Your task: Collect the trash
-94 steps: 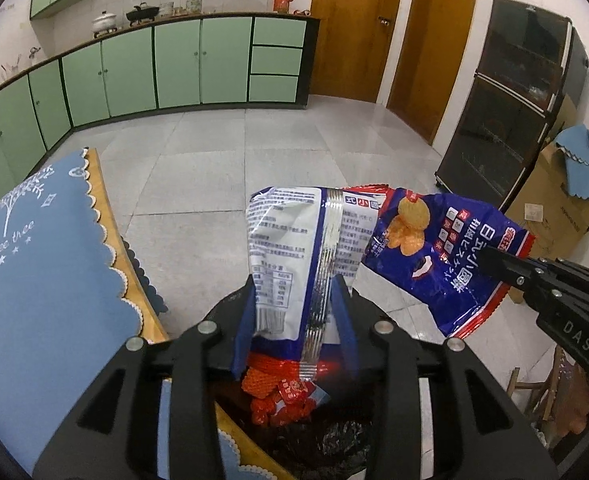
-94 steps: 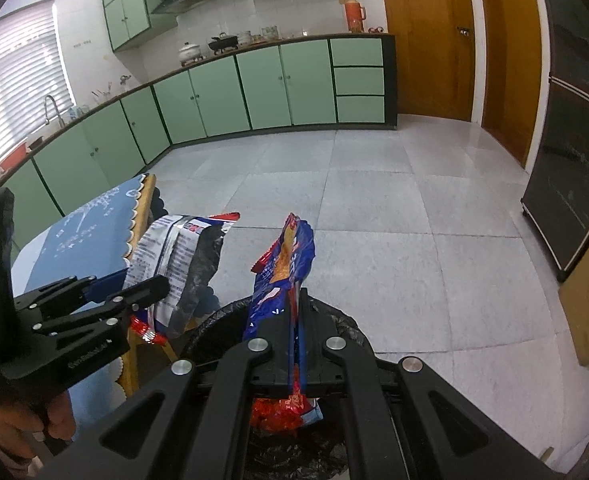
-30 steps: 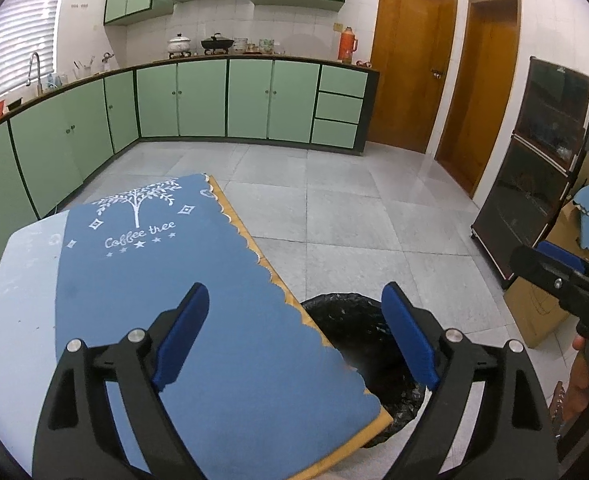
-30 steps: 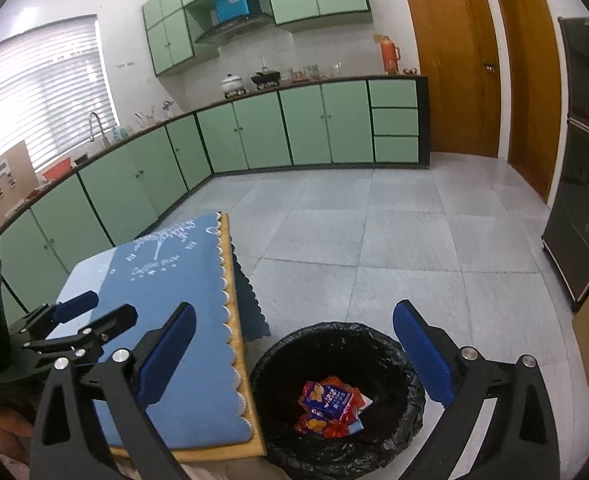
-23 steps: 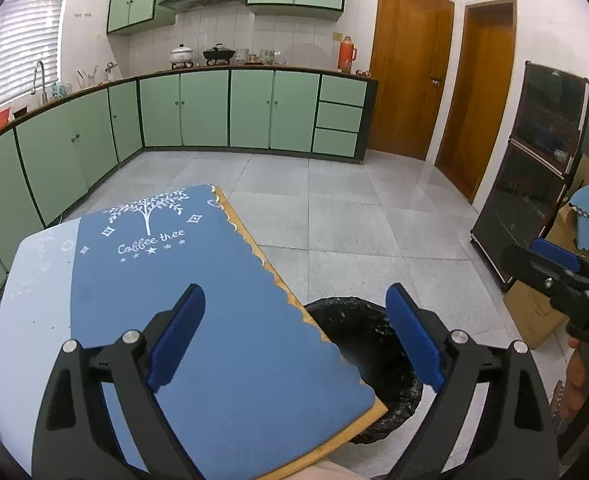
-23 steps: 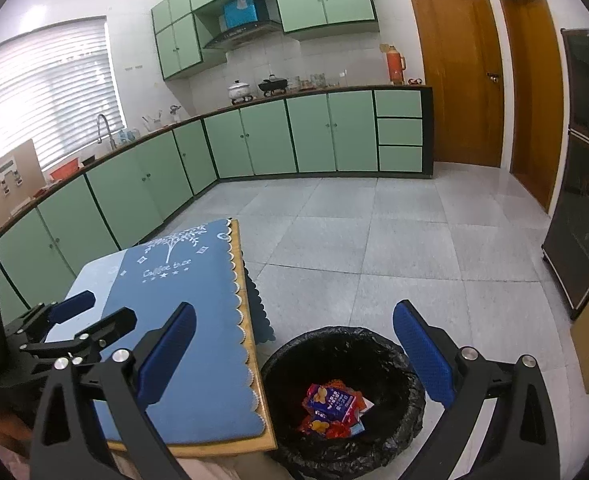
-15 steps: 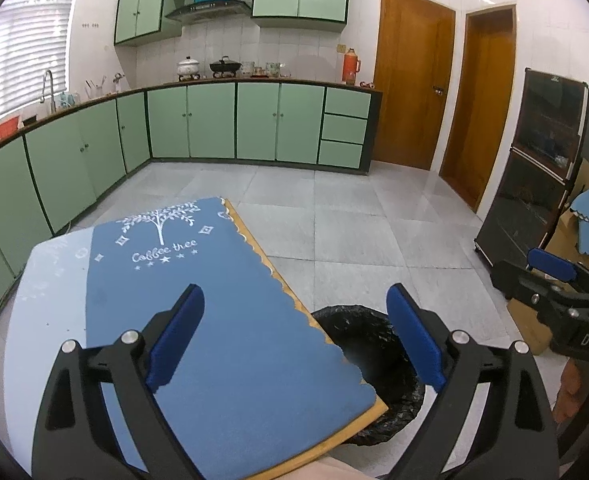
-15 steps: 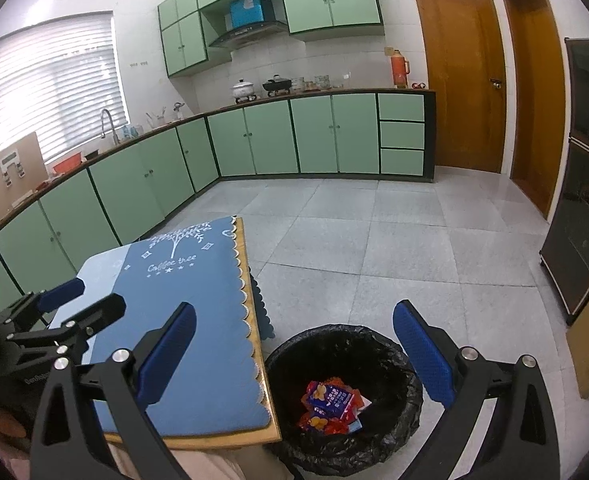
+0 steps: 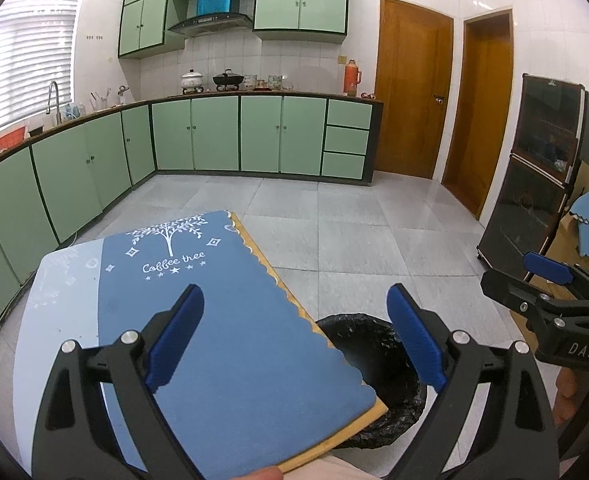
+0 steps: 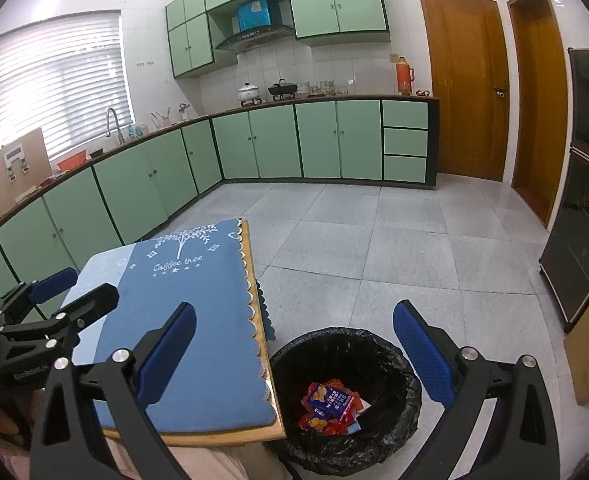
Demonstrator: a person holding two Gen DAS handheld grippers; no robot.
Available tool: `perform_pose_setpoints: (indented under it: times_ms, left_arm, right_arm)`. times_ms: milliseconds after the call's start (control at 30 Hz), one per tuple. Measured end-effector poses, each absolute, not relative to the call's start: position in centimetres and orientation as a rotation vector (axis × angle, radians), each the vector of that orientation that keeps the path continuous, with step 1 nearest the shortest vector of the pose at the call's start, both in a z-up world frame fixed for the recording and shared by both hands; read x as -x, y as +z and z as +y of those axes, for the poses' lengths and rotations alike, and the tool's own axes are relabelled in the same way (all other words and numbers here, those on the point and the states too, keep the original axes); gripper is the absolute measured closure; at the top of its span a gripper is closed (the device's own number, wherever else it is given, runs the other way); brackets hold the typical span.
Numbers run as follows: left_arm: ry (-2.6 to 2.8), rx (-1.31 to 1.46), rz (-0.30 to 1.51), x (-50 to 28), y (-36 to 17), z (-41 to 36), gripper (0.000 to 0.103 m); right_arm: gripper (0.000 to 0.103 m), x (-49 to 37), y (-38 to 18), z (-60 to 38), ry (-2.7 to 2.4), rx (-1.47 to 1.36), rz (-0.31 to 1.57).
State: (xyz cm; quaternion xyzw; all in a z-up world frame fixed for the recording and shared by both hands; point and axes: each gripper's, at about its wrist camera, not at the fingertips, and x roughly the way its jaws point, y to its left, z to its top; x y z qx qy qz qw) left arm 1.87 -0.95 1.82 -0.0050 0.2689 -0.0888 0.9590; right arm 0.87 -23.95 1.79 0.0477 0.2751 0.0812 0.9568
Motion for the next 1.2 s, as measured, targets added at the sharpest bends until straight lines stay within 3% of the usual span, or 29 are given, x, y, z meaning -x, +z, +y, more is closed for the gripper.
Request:
perform_pose_setpoints:
  times_ms: [1200]
  left_arm:
    - [-0.172, 0.026, 0.538, -1.68, 2.15, -0.75, 0.013]
  right_arm:
    - [0.006, -1.09, 1.9, -23.64, 0.17, -0.089, 0.558]
